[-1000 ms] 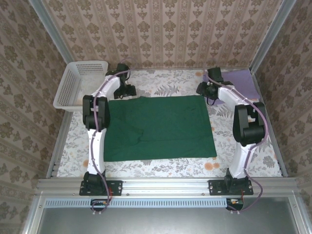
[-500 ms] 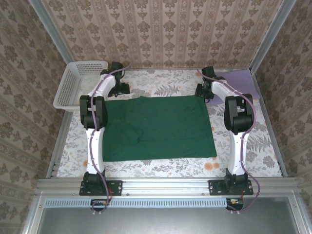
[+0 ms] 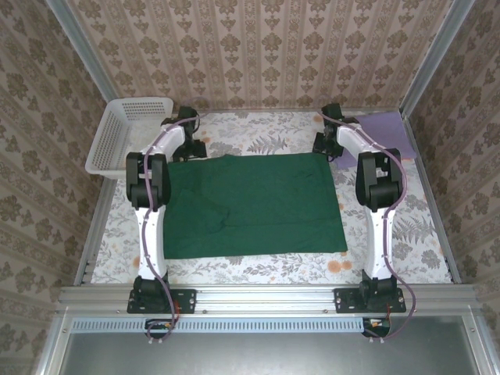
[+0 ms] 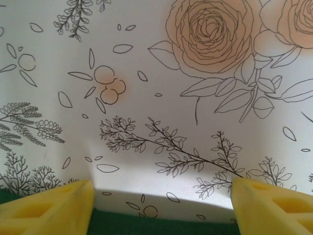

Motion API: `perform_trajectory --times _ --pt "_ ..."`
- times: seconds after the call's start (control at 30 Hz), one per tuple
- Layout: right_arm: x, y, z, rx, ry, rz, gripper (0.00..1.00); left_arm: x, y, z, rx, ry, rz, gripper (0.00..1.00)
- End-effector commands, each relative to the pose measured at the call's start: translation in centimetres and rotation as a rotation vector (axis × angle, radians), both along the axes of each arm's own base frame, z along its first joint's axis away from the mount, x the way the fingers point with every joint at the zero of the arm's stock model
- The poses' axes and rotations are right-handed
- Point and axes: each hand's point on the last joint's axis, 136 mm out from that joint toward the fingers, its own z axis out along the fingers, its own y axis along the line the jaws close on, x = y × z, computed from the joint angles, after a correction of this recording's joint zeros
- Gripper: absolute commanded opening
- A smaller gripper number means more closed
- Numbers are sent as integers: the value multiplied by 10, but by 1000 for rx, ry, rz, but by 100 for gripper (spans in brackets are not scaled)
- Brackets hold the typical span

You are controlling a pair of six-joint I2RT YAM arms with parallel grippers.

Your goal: Fold and stack the t-shirts

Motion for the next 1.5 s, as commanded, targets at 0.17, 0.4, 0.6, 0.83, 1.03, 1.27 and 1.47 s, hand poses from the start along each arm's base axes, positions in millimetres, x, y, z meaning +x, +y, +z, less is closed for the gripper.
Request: perform_trajectory --times 0.17,0.4,0.6,0.83,1.03,1.27,1.47 --pt "-8 7 -16 -2 75 18 31 -11 11 6 -7 21 11 63" --pt "-8 10 -9 4 54 40 17 -22 14 17 14 -3 24 77" --pt "-7 11 4 6 10 65 8 -31 9 17 13 5 4 76" --pt "-9 22 24 38 -53 96 4 -32 0 14 -30 -18 -6 34" --pt "-19 29 51 80 -150 108 0 -33 -10 39 -36 -141 -41 8" --pt "-59 29 64 102 -204 81 0 -67 -9 69 121 -271 -52 8" --pt "-113 19 59 119 -180 -18 0 -119 -12 76 156 -292 -72 10"
